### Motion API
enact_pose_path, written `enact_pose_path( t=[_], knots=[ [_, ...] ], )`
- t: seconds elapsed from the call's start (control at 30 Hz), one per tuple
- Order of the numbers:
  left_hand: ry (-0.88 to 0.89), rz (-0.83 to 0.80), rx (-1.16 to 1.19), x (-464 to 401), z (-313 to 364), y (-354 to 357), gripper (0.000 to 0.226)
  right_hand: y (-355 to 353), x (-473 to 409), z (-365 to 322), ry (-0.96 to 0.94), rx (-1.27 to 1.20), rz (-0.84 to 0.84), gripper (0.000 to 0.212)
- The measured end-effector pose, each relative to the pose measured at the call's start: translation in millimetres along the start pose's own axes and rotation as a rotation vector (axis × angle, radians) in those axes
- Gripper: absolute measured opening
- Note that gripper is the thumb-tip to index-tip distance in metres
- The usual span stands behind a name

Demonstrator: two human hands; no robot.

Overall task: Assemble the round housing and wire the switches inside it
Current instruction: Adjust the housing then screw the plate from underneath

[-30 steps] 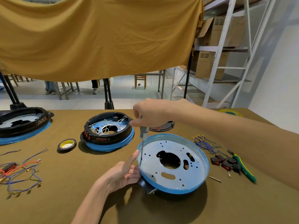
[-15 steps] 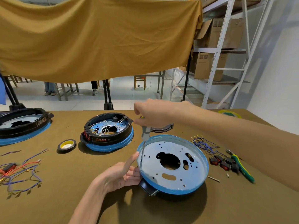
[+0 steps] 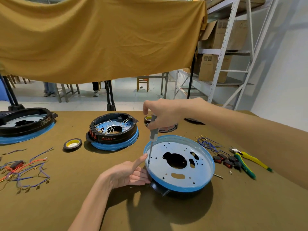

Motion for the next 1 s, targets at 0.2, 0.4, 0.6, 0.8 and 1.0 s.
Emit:
enact_pose_path(
  t=[0.2, 0.4, 0.6, 0.8, 1.0],
  knots=[
    [0.021, -0.009, -0.016, 2, 1, 2, 0.099, 2, 11, -3, 0.009, -0.092, -0.014, 0.051],
    [0.034, -0.015, -0.036, 3, 1, 3, 0.101, 2, 13, -9, 0.018, -0.087, 0.001, 0.054],
    [0.043, -0.019, -0.037, 3, -1, 2, 0.101, 6, 5, -16, 0.022, 0.026, 0.016, 0.048],
    [0.036, -0.010, -0.035, 0, -1, 1, 0.102, 5, 4, -22, 0.000, 0.065, 0.033, 0.027],
    [0.024, -0.002, -0.023, 2, 0, 2, 0.099, -2, 10, -18, 0.040, -0.056, -0.109, 0.031]
  ],
)
Point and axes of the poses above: each hand's wrist, its own x-axis away from the middle knuckle, its own y-axis out of the palm, z = x × y, the point moved 2 cm from there along -x, towards the middle knuckle, and after that the axes turned 3 degrees about -x, right-handed, at the moved point
